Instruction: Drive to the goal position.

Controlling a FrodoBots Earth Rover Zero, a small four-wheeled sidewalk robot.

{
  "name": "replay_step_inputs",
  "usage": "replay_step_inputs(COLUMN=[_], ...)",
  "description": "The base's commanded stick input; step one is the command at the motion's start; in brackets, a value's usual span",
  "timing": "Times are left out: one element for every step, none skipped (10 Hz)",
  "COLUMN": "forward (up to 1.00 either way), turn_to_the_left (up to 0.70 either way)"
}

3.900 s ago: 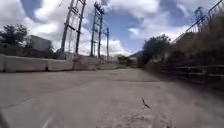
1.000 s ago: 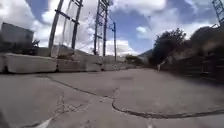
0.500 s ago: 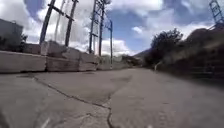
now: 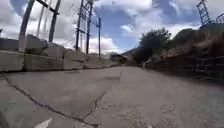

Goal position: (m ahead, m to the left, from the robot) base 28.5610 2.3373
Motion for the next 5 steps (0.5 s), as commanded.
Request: replay_step_inputs(forward=[1.00, 1.00, 1.00, 1.00, 1.00], turn_to_the_left=[-0.27, -0.27, -0.27, -0.27, -0.27])
